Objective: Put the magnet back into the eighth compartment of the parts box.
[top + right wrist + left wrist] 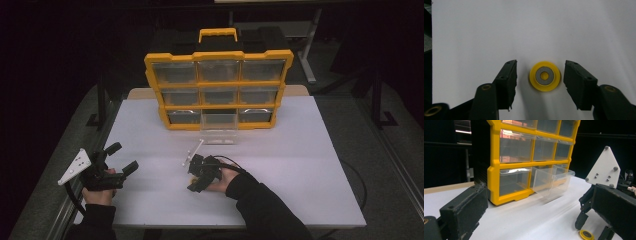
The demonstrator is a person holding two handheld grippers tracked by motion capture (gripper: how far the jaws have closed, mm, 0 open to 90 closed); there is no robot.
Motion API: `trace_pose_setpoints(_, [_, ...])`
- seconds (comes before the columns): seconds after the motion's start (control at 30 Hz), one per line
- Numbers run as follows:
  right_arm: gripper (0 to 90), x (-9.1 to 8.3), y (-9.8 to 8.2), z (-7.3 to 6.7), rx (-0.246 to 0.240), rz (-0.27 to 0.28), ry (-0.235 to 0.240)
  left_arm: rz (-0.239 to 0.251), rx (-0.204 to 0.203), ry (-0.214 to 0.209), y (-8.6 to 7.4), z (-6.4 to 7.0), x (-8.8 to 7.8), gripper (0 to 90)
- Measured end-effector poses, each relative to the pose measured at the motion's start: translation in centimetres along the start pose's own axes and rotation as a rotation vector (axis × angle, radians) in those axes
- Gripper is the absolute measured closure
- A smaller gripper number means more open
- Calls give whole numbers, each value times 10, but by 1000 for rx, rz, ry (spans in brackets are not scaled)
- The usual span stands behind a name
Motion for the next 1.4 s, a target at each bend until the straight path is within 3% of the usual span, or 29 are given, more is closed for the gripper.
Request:
trace_pose_setpoints(0.33, [598, 1, 0, 1, 7, 1, -52, 2, 2, -3, 0, 0, 0, 6])
trace_pose_setpoints(0.47, [607, 0, 0, 4, 35, 11, -31, 2, 1, -4, 0, 0, 0, 6])
trace_pose_setpoints(0.8, [608, -8, 0, 4, 42, 33, -25, 1, 1, -5, 0, 0, 0, 6])
trace_pose_setpoints(1.4, [609, -45, 5, 11, 67, 94, -28, 2, 1, -3, 0, 0, 0, 6])
Point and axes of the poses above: each handheld gripper's, and its own axes: x roughly forward along the jaws, y roughly out of its top, z roughly to its right, the point moved 5 cm from there along x, roughly forward along the jaws, and after that the axes turned 10 degrees about -z, right-handed, at the moved point
